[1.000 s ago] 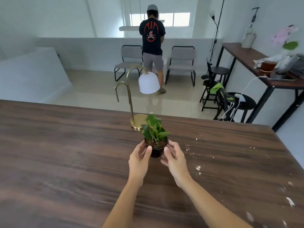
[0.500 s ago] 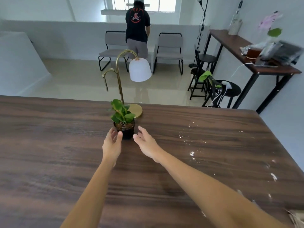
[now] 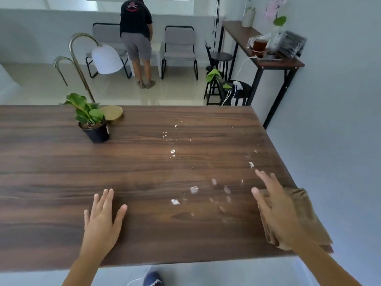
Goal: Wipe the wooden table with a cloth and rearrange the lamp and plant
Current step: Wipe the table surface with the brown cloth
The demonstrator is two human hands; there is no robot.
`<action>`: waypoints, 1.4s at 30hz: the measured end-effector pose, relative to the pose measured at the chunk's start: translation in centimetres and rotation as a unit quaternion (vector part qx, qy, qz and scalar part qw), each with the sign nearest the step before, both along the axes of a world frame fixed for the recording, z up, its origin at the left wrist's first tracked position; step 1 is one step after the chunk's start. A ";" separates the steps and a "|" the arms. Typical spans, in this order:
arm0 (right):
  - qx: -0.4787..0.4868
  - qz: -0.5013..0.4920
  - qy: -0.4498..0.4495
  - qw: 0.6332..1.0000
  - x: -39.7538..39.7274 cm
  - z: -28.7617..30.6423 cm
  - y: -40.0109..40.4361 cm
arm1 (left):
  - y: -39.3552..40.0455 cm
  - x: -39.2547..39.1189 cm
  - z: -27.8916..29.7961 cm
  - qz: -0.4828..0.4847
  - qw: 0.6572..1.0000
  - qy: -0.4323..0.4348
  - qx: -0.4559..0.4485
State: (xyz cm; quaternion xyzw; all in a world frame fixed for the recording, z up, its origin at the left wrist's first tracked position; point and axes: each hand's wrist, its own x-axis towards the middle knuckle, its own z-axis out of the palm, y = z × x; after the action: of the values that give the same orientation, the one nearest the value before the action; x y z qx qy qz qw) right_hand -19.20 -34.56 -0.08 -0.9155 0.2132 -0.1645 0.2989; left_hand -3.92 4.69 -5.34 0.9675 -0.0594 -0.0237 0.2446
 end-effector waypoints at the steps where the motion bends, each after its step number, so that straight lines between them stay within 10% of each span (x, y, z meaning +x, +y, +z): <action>1: -0.022 -0.036 0.040 0.998 -2.2 -0.6 -2.1 | 0.2 -0.6 -0.2 0.007 1.000 -0.002 0.030; 9: -0.159 -0.058 0.316 0.934 -5.1 -5.6 -4.4 | -0.2 -2.9 -1.3 0.039 0.989 -0.019 0.141; 20: -0.106 -0.008 0.299 0.948 19.5 -4.8 1.9 | 0.0 -2.7 -1.7 0.039 0.988 -0.028 0.148; 26: -0.174 0.212 0.140 0.951 6.0 -6.2 14.7 | 0.1 -2.9 -1.4 0.033 0.988 -0.010 0.152; 31: -0.199 0.025 0.241 0.950 -5.1 -5.7 2.9 | -0.1 -2.8 -1.2 0.036 0.991 -0.003 0.128; 36: -0.106 -0.172 0.320 0.925 7.1 -4.7 -2.1 | 0.0 -2.7 -1.5 0.032 0.990 -0.016 0.139; 42: -0.185 0.072 0.212 0.957 10.9 -6.2 14.4 | 0.2 -2.8 -1.3 0.025 0.990 -0.012 0.140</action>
State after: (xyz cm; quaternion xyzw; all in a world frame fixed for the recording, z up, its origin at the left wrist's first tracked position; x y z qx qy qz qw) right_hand -8.32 -20.20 -6.32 -0.9815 0.1712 0.0188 0.0837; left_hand -6.70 4.88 -6.68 0.9936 -0.0339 -0.0138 0.1068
